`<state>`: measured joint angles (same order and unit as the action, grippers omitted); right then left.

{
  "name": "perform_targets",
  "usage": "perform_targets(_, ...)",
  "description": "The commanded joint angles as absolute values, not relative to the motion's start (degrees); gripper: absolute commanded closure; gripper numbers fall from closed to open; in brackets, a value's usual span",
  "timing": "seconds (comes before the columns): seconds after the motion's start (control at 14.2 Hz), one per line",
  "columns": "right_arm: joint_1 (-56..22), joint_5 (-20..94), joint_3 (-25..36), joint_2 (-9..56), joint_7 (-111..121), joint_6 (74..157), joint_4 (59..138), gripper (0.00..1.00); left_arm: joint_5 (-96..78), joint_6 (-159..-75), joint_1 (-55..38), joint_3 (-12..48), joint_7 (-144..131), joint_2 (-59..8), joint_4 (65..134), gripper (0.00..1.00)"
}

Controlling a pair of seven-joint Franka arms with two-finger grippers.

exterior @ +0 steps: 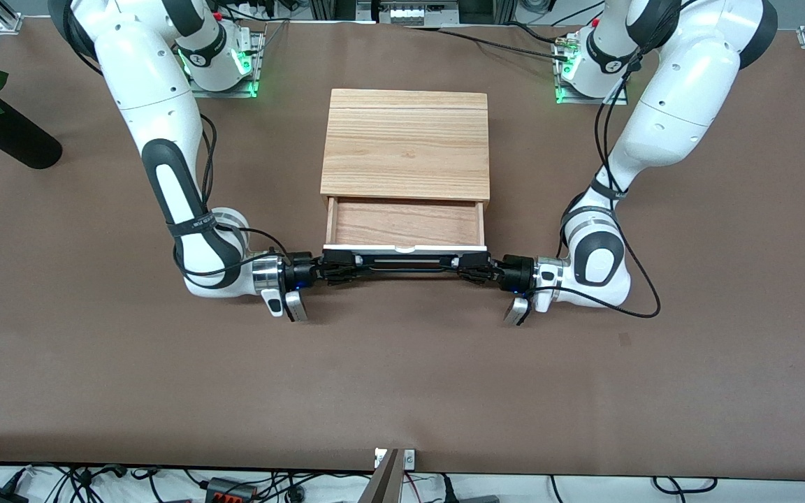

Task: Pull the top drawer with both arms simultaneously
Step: 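Open both grippers and draw them back from the handle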

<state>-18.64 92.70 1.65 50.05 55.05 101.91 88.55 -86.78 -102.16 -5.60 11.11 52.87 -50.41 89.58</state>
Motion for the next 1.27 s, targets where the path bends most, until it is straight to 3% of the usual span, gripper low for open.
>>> perform_targets(0.0, -17.49, 89.3, 2.11, 50.63, 54.58, 101.69, 87.54, 0.0, -87.54, -101.34, -4.57, 10.46, 53.79, -50.1, 88.16, 0.25)
perform_targets(0.07, -17.49, 89.3, 2.11, 50.63, 54.49, 101.69, 87.54, 0.0, -87.28, -102.12, -4.57, 10.46, 54.75, -49.84, 88.15, 0.0)
perform_targets(0.35, -17.58, 89.04, 2.28, 49.05, 51.78, 101.69, 87.54, 0.0, -83.95, -102.22, -4.57, 8.88, 53.97, -49.66, 84.82, 0.0)
perform_targets(0.56, -17.84, 81.6, 3.42, 46.07, 44.85, 102.04, 86.23, 0.0, -80.08, -102.13, -3.87, 8.35, 53.61, -49.48, 82.97, 0.0)
perform_targets(0.85, -17.58, 60.44, 5.45, 41.94, 35.27, 101.69, 82.36, 0.0, -70.09, -101.95, -1.94, 7.82, 48.8, -48.52, 78.15, 0.0)
perform_targets(1.2, -17.49, 23.53, 5.71, 33.33, 25.69, 98.9, 82.44, 0.0, -51.54, -100.11, 1.41, 7.91, 39.13, -43.09, 74.62, 0.0)
